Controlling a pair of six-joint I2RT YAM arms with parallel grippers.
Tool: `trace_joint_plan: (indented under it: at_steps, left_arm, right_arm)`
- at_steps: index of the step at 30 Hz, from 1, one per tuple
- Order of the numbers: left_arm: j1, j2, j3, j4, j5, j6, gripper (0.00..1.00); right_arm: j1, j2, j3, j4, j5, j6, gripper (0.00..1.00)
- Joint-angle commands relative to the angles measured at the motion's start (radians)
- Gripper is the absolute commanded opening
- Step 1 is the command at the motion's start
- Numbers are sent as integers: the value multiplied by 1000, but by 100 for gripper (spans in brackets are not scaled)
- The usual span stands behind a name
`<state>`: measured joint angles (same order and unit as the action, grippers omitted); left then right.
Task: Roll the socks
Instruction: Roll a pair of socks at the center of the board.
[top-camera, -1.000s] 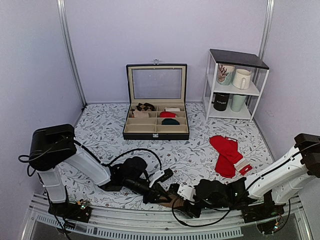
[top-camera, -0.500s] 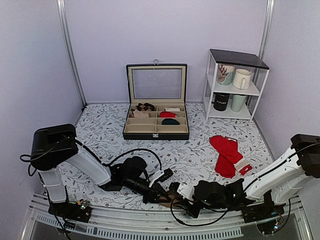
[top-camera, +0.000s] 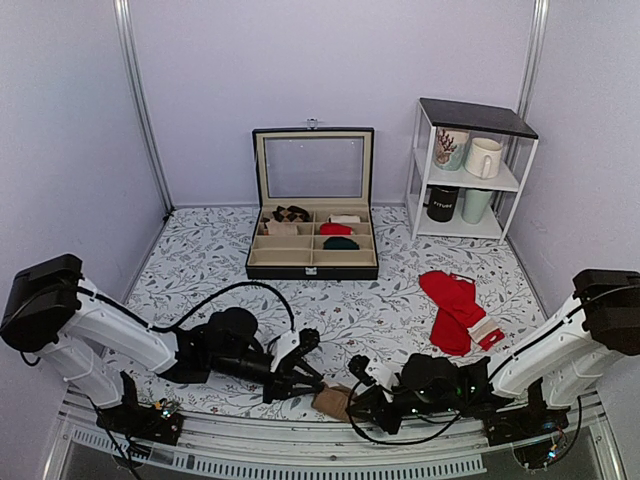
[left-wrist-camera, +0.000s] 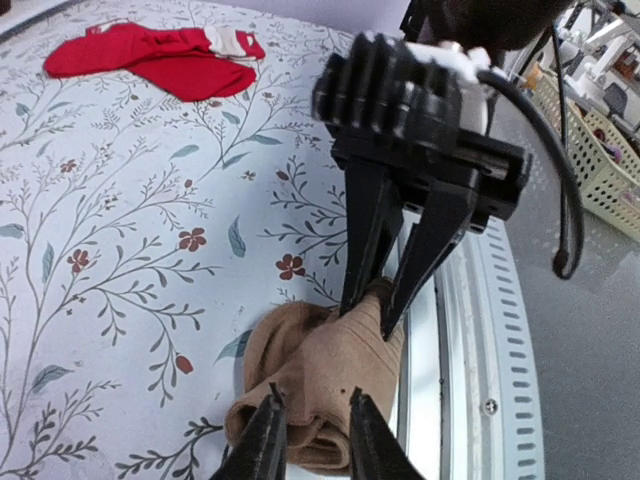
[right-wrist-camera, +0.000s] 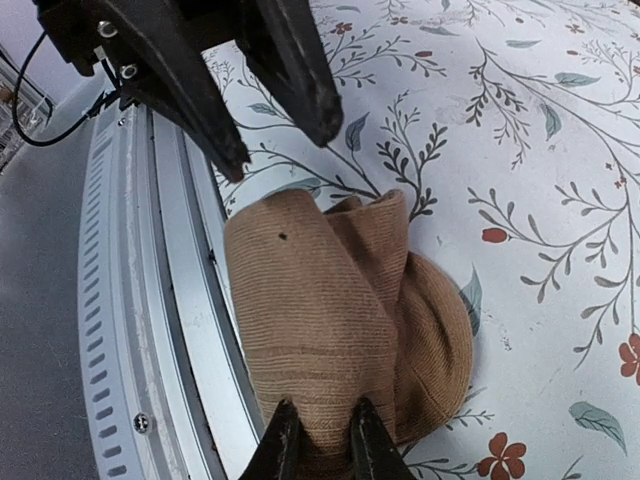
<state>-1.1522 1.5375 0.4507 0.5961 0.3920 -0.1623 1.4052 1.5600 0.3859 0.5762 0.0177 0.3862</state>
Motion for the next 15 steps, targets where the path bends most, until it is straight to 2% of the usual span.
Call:
trace_joint_plan:
  at_steps: [1, 3, 7, 10, 12, 15]
  left_arm:
    - [3, 7, -57, 102, -58, 121, 22]
    - [2, 49, -69, 151, -46, 114, 21]
    - [-46, 63, -108, 276, -35, 119, 28]
    - [-88, 24, -104, 242, -65, 172, 40]
    - [-96, 17, -93, 208, -57, 197, 45]
    - [-102, 25, -89, 199, -27, 211, 59]
  right_arm:
    - [-46, 38, -18, -197, -89, 41, 14]
    - [-52, 55, 3, -240, -94, 31, 14]
    - [-62, 98, 34, -265, -138, 20, 14]
    - [-75, 112, 39, -277, -166, 21, 14]
    - [-91, 116, 38, -281, -191, 21, 14]
    - [-110, 120, 44, -307, -204, 12, 14]
